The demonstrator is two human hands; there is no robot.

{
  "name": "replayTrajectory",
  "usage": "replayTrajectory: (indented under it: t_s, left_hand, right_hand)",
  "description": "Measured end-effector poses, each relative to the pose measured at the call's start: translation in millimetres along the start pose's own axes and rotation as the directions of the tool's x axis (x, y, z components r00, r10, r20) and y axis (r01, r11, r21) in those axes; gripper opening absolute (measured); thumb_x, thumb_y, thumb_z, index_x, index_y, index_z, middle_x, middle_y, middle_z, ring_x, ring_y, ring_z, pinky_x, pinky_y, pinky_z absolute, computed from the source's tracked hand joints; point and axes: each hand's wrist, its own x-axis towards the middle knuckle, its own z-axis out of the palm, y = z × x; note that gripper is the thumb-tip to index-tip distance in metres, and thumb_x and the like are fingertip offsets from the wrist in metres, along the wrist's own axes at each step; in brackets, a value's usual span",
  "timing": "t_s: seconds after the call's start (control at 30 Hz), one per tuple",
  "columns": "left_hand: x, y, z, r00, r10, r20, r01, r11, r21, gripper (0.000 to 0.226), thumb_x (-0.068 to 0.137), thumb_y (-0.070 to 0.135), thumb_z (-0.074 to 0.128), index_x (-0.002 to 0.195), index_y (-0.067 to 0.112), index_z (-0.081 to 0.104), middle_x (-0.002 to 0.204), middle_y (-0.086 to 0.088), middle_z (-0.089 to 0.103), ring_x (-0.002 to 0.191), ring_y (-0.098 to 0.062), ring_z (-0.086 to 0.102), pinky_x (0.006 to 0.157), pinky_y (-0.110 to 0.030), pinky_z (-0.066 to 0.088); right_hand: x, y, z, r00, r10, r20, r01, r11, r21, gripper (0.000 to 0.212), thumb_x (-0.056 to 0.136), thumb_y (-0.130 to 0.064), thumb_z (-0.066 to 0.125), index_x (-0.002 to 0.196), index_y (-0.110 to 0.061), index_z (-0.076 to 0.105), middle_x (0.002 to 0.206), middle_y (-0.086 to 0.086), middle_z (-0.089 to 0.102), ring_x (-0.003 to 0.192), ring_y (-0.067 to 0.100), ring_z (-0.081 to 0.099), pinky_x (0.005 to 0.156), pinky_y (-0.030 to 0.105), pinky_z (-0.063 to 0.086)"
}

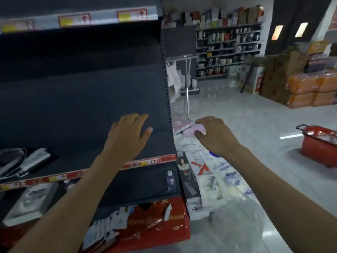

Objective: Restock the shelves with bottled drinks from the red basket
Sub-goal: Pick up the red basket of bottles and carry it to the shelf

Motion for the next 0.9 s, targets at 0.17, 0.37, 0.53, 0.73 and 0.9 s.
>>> replayTrajectory:
  t_s: [0.17,0.37,0.53,0.73,0.9]
  left_hand:
    - [-34.1,73.0,76.3,0.970,0.192,0.148,-0.225,0.942,0.251,0.068,0.097,0.055,0.038,0.155,0.022,0.025,0.161,-0.019,0.021,0.150,-0.036,0.016,0.120,-0.051,0.017]
    - [-65.6,187.9,152.2,0.890,0.349,0.293,-0.388,0.917,0.088,0.067,0.096,0.055,0.042,0.154,0.024,0.028,0.160,-0.017,0.025,0.149,-0.036,0.019,0.119,-0.051,0.021]
    - [-83.3,279.4,193.5,0.797,0.507,0.330,-0.527,0.850,-0.033,0.066,0.096,0.054,0.043,0.153,0.025,0.030,0.159,-0.015,0.028,0.148,-0.035,0.023,0.118,-0.050,0.023]
    - [-87.3,368.3,228.8,0.679,0.666,0.309,-0.648,0.741,-0.174,0.061,0.097,0.049,0.047,0.151,0.022,0.036,0.155,-0.015,0.036,0.143,-0.034,0.033,0.115,-0.047,0.028]
    - [-75.0,413.6,271.8,0.593,0.731,0.338,-0.714,0.671,-0.199,0.059,0.094,0.046,0.053,0.146,0.020,0.043,0.142,-0.017,0.051,0.128,-0.034,0.050,0.101,-0.046,0.043]
  right_hand:
    - [-66.6,91.4,11.4,0.975,0.160,0.157,-0.096,0.931,-0.352,0.059,0.098,-0.039,0.048,0.153,-0.030,0.029,0.164,0.009,0.016,0.152,0.032,0.008,0.120,0.050,0.018]
    - [-174.5,195.6,-14.4,0.879,0.460,0.125,-0.397,0.851,-0.342,0.063,0.097,-0.041,0.052,0.153,-0.030,0.027,0.163,0.011,0.019,0.152,0.035,0.010,0.118,0.053,0.022]
    - [-252.3,249.0,-43.8,0.748,0.662,0.046,-0.623,0.724,-0.295,0.064,0.098,-0.041,0.051,0.155,-0.029,0.024,0.162,0.014,0.019,0.151,0.034,0.011,0.117,0.052,0.026]
    - [-300.3,293.0,-70.5,0.607,0.794,-0.035,-0.777,0.584,-0.234,0.062,0.098,-0.036,0.052,0.154,-0.026,0.028,0.160,0.014,0.025,0.148,0.032,0.023,0.111,0.047,0.036]
    - [-307.2,341.0,-77.1,0.503,0.864,-0.022,-0.852,0.492,-0.176,0.057,0.098,-0.032,0.050,0.152,-0.024,0.032,0.155,0.010,0.034,0.136,0.030,0.042,0.103,0.044,0.044]
